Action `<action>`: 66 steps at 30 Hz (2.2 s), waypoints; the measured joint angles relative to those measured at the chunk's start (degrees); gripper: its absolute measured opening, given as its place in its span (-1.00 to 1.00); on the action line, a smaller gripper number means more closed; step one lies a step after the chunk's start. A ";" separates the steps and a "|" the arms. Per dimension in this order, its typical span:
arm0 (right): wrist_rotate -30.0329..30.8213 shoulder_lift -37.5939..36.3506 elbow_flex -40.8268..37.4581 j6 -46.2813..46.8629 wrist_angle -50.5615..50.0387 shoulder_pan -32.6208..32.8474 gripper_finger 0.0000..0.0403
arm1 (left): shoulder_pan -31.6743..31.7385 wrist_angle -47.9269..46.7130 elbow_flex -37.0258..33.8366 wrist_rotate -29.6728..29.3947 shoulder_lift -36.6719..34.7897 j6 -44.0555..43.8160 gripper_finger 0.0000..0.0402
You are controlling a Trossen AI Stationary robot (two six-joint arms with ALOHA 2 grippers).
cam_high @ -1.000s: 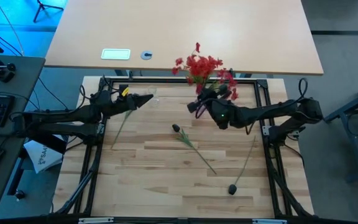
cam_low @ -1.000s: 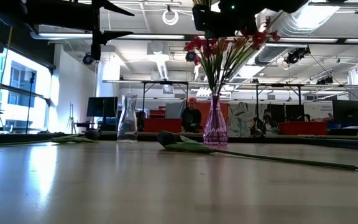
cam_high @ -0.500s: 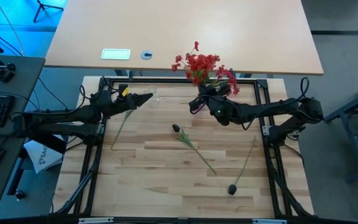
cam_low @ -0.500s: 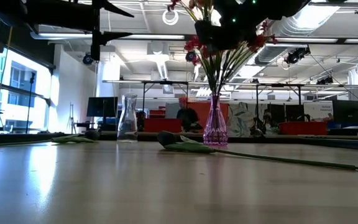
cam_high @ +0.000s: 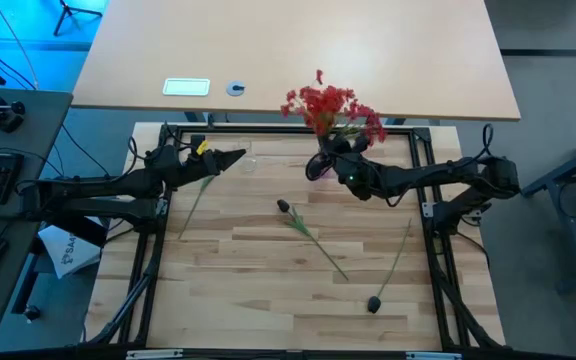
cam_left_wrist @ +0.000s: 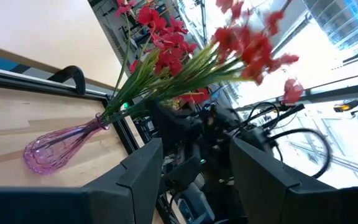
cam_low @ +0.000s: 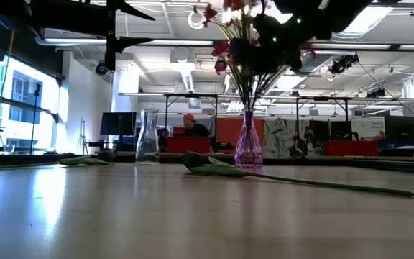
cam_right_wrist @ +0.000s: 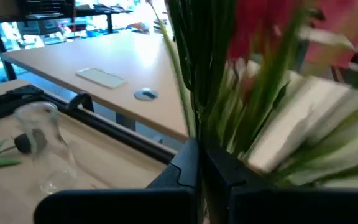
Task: Sort flowers into vase by color
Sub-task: Put the red flowers into the purple vase
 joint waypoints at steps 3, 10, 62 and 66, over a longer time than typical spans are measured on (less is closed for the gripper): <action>0.41 0.02 -3.15 3.63 1.46 0.00 -1.00 | -0.34 0.00 0.00 -0.02 0.00 0.04 -0.12; 0.14 0.02 -5.62 4.66 2.20 -0.14 -1.00 | -0.36 -0.34 0.00 -0.42 0.00 0.07 -0.12; -15.04 -7.50 -5.62 0.63 4.57 -0.67 -0.18 | -0.22 -0.52 0.00 -0.42 0.00 3.63 -0.12; -16.05 -7.50 -5.62 0.41 5.68 -0.66 -0.18 | -0.22 -0.80 0.00 -0.44 0.00 3.65 -0.12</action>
